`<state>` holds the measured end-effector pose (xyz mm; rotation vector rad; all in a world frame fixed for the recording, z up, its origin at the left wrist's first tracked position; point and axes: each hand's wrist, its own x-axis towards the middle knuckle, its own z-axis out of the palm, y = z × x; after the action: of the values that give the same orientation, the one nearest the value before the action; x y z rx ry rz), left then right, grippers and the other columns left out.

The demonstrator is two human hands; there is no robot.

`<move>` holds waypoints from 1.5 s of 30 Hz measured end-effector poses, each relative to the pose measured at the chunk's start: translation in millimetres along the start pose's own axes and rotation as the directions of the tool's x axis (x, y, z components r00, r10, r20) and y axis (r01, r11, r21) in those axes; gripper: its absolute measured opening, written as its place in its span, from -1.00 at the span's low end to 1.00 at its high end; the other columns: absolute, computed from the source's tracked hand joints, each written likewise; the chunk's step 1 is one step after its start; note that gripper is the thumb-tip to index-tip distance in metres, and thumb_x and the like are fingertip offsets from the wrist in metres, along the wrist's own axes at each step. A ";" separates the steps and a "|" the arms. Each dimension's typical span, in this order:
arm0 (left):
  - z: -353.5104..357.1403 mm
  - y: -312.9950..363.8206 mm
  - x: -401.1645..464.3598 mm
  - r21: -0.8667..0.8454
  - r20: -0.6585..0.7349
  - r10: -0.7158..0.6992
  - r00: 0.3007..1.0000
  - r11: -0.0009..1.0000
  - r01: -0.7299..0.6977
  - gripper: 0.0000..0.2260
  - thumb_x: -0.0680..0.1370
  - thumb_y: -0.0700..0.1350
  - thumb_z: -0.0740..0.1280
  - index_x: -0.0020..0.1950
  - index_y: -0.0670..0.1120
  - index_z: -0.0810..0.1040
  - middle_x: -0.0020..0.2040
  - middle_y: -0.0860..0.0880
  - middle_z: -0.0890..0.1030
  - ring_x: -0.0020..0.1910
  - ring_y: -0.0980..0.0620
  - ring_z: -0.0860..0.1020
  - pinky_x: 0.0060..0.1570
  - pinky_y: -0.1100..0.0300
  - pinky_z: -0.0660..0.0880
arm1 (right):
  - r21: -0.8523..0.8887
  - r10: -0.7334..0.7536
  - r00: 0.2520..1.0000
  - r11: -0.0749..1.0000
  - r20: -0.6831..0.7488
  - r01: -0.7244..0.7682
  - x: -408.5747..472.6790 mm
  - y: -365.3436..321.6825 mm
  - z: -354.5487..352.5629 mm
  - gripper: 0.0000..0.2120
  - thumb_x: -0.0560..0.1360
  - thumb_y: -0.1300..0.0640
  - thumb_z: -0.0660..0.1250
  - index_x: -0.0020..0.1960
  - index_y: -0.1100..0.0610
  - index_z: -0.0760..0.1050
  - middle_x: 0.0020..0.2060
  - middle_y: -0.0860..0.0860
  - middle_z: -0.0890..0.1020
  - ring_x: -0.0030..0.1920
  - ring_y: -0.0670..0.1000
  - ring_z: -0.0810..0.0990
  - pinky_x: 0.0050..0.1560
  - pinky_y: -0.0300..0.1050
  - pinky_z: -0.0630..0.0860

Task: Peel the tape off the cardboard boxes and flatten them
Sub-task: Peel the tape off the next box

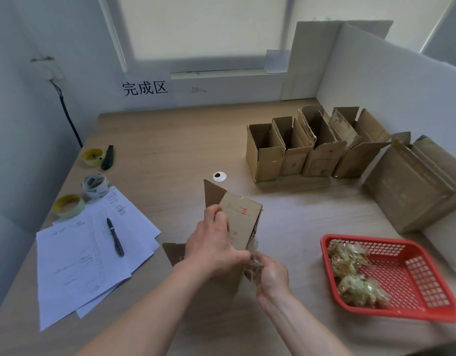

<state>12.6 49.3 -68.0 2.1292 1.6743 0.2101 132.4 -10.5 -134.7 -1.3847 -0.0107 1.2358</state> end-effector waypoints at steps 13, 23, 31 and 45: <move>-18.1 -40.7 -29.6 -0.762 0.206 -0.146 0.968 0.597 0.252 -0.43 0.26 0.10 0.38 0.25 0.06 0.38 0.24 -0.11 0.53 0.15 -0.13 0.59 0.19 -0.17 0.53 | -0.457 -0.589 0.732 0.576 0.343 0.678 -8.6 -66.2 43.3 -0.75 0.56 0.05 0.37 -0.26 0.12 0.58 -0.34 -0.01 0.65 -0.30 -0.08 0.58 -0.27 -0.13 0.51; 35.3 -76.2 -56.1 -0.195 0.053 0.044 0.998 0.980 -0.032 -0.05 0.32 0.35 0.20 0.60 0.20 -0.20 0.57 0.23 -0.34 0.57 0.13 -0.29 0.53 0.04 -0.04 | -0.588 -0.515 0.687 0.372 0.513 0.718 4.2 -7.9 61.1 -0.74 0.55 -0.01 0.29 -0.25 0.09 0.49 -0.38 -0.03 0.59 -0.30 -0.01 0.56 -0.24 -0.04 0.43; 45.5 -82.0 -61.9 0.041 0.079 0.121 0.989 0.991 -0.125 -0.04 0.35 0.40 0.26 0.59 0.16 -0.15 0.54 0.21 -0.41 0.54 0.05 -0.42 0.53 -0.12 -0.08 | -0.516 -0.562 0.814 0.658 0.148 0.548 26.8 -60.0 46.9 -0.76 0.68 0.03 0.12 -0.04 0.12 0.46 -0.35 -0.01 0.47 -0.34 0.02 0.46 -0.35 -0.09 0.43; 50.1 -57.9 -27.3 0.336 0.125 0.190 0.974 0.915 -0.222 -0.14 0.21 0.38 0.51 0.29 -0.07 0.29 0.59 -0.02 -0.33 0.56 -0.14 -0.35 0.47 -0.27 0.00 | -0.792 -0.588 0.548 -0.310 0.595 0.526 49.7 -29.4 10.2 -0.57 0.55 -0.18 0.30 -0.25 0.13 0.64 0.00 0.04 0.54 0.06 0.12 0.45 0.12 0.09 0.37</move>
<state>-27.7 22.3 -133.3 2.5368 1.5225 -0.1329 166.0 37.1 -142.0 -2.0925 -1.7246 0.0303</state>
